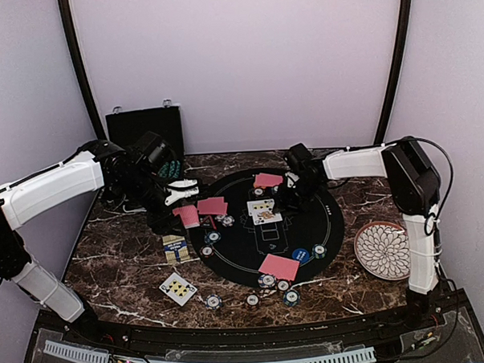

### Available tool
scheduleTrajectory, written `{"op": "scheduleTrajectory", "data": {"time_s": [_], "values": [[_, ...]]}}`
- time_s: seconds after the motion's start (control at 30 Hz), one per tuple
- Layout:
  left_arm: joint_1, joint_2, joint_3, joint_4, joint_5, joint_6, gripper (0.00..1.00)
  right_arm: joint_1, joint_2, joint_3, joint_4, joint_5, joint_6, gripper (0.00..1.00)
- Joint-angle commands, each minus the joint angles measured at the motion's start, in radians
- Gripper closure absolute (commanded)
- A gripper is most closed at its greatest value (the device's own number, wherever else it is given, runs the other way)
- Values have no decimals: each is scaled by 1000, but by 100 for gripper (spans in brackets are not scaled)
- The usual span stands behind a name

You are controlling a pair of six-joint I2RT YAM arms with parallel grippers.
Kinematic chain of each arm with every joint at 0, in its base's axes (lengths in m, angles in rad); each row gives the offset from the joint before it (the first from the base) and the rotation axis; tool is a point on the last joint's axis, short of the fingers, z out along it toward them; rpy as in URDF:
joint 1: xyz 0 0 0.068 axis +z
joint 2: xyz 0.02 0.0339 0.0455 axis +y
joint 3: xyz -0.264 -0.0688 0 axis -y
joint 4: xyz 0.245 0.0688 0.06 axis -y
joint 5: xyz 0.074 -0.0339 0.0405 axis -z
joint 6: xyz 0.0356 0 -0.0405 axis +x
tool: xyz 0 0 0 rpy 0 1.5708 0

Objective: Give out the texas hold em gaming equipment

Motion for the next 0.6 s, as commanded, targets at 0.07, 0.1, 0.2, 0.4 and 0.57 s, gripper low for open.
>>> {"op": "scheduleTrajectory", "data": {"time_s": [0.07, 0.1, 0.2, 0.4, 0.57], "values": [[4, -20, 27, -14, 17, 2, 100, -3, -14, -66, 128, -95, 43, 64], [4, -20, 26, -14, 18, 2, 100, -3, -9, -70, 135, -104, 46, 64], [5, -21, 25, -15, 16, 1, 100, -1, 1, -76, 149, -119, 55, 64], [4, -22, 24, -14, 16, 1, 100, 12, 9, -66, 155, -136, 70, 65], [4, -23, 23, -15, 17, 1, 100, 12, -39, -59, 115, -95, 67, 67]]}}
